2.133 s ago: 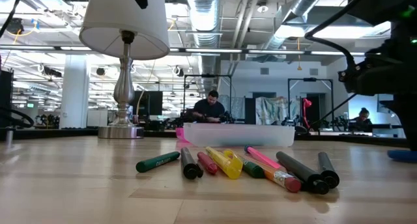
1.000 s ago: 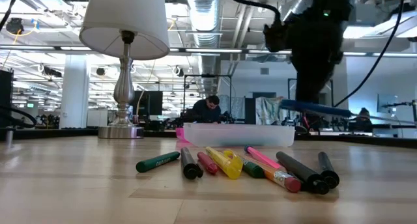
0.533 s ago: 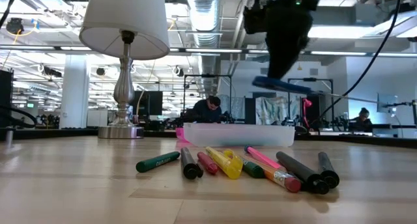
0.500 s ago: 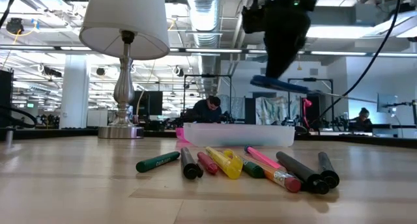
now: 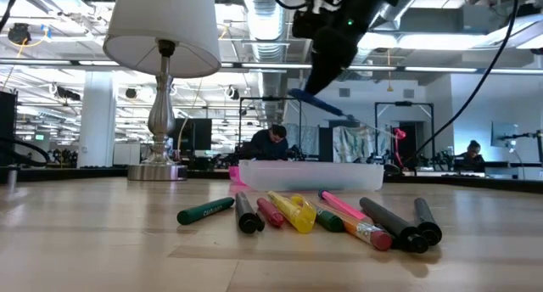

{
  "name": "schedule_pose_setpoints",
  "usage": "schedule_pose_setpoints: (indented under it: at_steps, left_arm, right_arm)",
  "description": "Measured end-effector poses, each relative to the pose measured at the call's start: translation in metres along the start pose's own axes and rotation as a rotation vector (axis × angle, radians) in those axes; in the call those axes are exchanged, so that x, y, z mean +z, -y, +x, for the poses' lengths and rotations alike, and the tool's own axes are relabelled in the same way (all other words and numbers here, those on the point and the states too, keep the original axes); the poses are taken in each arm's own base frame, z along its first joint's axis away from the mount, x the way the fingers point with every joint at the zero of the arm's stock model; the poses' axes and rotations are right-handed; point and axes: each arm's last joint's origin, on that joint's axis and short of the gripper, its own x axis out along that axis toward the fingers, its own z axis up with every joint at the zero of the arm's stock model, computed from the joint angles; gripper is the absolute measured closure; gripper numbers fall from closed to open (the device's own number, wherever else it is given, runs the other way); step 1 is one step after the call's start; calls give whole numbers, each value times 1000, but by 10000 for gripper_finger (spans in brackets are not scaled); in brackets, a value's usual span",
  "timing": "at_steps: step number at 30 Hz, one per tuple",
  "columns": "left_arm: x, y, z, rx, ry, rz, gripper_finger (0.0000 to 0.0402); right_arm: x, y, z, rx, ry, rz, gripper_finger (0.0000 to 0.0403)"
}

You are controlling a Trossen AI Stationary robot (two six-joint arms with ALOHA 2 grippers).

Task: Pick & place school supplies into a supply box
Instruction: Put the blue scissors into the pink supply box

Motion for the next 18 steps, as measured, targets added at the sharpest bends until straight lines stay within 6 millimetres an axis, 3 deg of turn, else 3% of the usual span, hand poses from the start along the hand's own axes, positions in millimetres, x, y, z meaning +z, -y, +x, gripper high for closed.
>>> schedule_pose_setpoints:
  at_steps: [5, 10, 18]
  left_arm:
    - [-11, 2, 4, 11, -3, -44, 255]
    - [-29, 5, 12, 22, -67, -88, 255]
    - [-45, 8, 8, 9, -87, -129, 255]
  right_arm:
    - [7, 3, 19, 20, 52, -27, 333]
    - [8, -2, 45, 41, -26, -72, 333]
    - [18, -2, 61, 63, -11, -71, 333]
